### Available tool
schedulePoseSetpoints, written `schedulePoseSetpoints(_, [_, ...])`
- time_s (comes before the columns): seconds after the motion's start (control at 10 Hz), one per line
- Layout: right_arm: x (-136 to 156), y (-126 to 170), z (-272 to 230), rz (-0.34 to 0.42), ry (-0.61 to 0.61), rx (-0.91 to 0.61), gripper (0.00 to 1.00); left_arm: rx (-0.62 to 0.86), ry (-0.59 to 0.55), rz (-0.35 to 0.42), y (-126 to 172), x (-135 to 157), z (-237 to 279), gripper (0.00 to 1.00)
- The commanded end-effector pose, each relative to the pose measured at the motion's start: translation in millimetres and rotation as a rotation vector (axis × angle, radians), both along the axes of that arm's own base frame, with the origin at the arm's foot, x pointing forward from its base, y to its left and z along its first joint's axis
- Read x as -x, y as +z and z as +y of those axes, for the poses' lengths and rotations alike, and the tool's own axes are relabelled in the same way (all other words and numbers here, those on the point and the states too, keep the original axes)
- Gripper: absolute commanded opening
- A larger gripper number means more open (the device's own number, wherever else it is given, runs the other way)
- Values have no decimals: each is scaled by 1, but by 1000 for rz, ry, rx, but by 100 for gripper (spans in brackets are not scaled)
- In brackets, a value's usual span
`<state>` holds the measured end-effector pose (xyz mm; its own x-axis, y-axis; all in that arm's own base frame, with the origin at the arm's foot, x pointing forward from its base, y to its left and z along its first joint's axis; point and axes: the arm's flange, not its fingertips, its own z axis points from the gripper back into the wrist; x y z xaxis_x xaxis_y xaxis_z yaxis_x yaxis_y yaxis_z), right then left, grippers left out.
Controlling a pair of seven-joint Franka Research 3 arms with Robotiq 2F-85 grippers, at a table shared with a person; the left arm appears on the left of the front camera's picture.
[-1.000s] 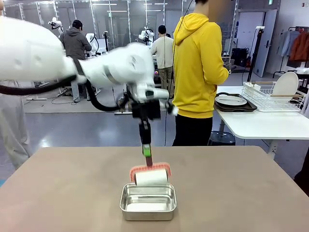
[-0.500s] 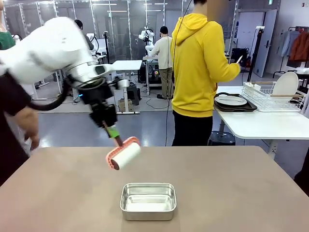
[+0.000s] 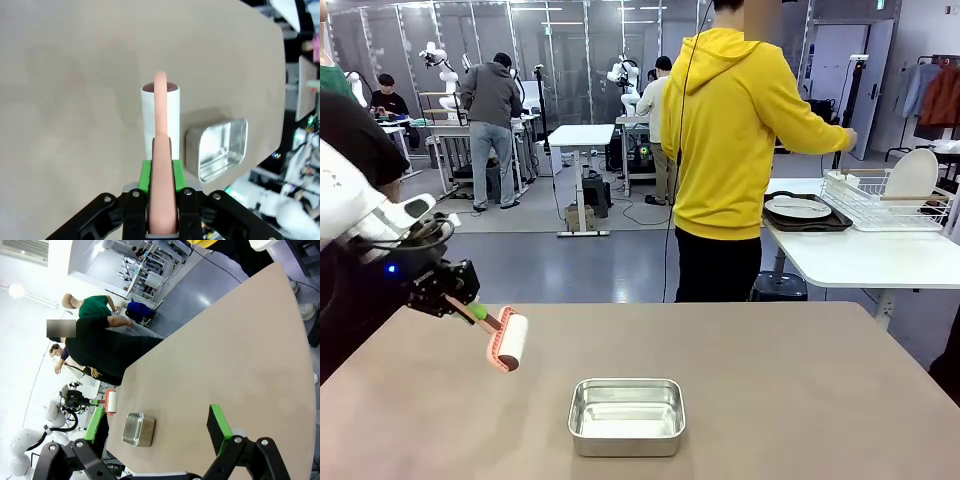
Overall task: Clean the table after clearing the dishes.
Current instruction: When the right (or left) Handle tray is removed, use the right hand (or left hand) to clean the right (or left) side of the table with the Lint Roller.
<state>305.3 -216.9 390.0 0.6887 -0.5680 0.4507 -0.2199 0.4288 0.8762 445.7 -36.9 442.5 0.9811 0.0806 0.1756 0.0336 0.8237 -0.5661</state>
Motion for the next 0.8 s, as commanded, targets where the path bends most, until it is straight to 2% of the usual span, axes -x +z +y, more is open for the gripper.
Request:
schedulePoseSetpoints(0.0, [3,2,1,-1,9,3,100,194,-13,-11,-36,-24,-4,0])
schedulePoseSetpoints(0.1, [3,2,1,-1,9,3,100,260,-48,17,-57,-32,-2,0])
schedulePoseSetpoints(0.2, [3,2,1,-1,9,3,100,276,-158,7,-65,-38,-5,0])
schedulePoseSetpoints(0.3, [3,2,1,-1,9,3,100,155,20,25,-42,-15,2,0])
schedulePoseSetpoints(0.7, [3,2,1,-1,9,3,100,155,20,25,-42,-15,2,0])
